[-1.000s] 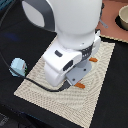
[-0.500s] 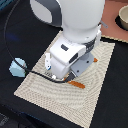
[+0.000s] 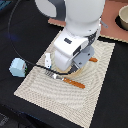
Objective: Interact with the objects in diverse but meaningful ways.
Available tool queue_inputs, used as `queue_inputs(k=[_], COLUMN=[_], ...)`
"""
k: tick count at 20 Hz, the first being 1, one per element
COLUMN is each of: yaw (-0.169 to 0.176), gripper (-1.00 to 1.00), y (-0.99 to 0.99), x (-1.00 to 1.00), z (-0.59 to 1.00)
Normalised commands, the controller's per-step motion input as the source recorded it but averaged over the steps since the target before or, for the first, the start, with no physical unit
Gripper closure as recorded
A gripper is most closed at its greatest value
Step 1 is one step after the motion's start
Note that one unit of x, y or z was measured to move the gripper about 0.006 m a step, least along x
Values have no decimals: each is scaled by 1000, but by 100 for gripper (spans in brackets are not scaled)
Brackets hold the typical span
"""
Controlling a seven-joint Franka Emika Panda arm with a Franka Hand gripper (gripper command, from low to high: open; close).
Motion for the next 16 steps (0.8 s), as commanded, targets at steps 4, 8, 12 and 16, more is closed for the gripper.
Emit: queue_inputs(k=[4, 8, 12, 16], yaw=[49, 42, 33, 10], gripper=[100, 100, 100, -100], y=[249, 196, 141, 150], x=[-419, -404, -363, -256], z=[-326, -401, -402, -154])
